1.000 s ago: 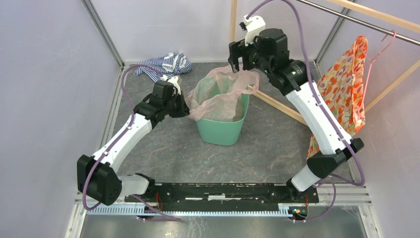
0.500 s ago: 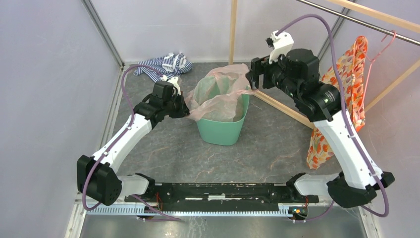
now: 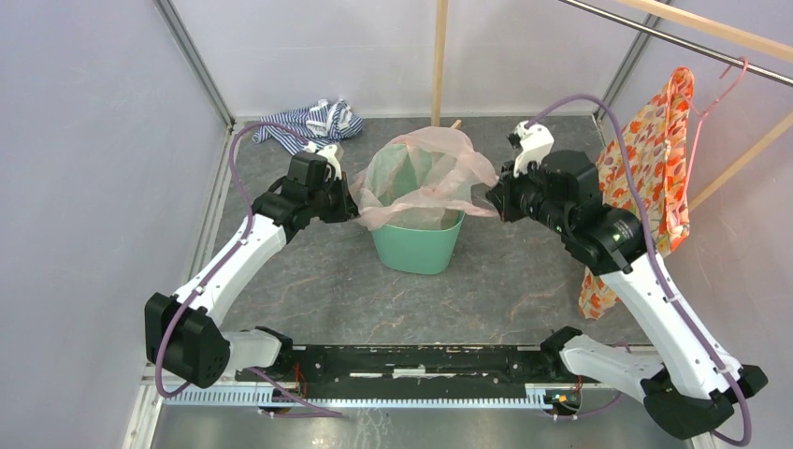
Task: Put the trash bags into the trash bin
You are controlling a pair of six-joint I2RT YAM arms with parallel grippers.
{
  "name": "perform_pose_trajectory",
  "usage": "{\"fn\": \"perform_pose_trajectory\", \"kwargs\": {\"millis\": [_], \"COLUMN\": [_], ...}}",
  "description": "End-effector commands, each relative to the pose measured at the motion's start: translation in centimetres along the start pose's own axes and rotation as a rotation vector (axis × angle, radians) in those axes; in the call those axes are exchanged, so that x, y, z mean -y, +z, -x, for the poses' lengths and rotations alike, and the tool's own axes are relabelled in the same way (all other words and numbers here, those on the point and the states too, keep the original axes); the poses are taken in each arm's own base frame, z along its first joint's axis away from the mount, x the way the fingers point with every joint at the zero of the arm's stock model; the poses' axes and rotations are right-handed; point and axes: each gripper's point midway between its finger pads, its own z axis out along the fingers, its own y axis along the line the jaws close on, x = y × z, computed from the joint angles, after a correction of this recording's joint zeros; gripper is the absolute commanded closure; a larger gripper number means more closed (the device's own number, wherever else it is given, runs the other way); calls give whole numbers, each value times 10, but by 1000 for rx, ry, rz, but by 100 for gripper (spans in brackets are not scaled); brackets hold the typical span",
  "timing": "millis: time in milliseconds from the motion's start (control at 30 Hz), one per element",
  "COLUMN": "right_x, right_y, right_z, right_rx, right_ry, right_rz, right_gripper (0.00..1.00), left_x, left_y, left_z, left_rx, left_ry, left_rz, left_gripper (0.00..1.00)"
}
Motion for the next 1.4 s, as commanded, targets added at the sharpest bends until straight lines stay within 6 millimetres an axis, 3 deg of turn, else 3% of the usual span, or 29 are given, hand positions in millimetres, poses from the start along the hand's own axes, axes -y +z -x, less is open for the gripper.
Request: {"fn": "perform_pose_trajectory", "kwargs": {"millis": [0, 267, 367, 600, 800, 933, 1033, 1100, 1233, 1367], "right_x": [1, 11, 20, 65, 94, 96, 85, 77, 65, 56], "right_y": [-2, 2, 10, 19, 32, 44, 54, 56, 49, 37], "right_z": [-28, -108, -126, -142, -155, -157, -152, -145, -132, -123], "right_rx": [-17, -161, -186, -181, -134, -121, -137, -135, -121, -130], "right_ry": [26, 17, 5, -41, -32, -36, -52, -56, -53, -55], "right_rz": [12, 14, -22, -255, -410, -419, -356, -315, -254, -211], "right_gripper": [98, 100, 100, 100, 100, 100, 91, 81, 58, 43], "left_x": [13, 15, 13, 2, -22, -27, -21, -15, -12, -8], "left_y": [-14, -11, -8, 3, 14, 22, 26, 27, 28, 28], "left_z": [19, 10, 6, 6, 22, 40, 55, 63, 70, 73], "left_rx": [53, 29, 18, 10, 57, 84, 96, 98, 93, 86], "left_ry": [-18, -27, -28, -29, -53, -79, -76, -69, -53, -45], "left_rz": [-43, -65, -61, -8, 114, 122, 105, 83, 80, 68], "left_gripper": [98, 98, 98, 98, 98, 98, 98, 98, 98, 98]}}
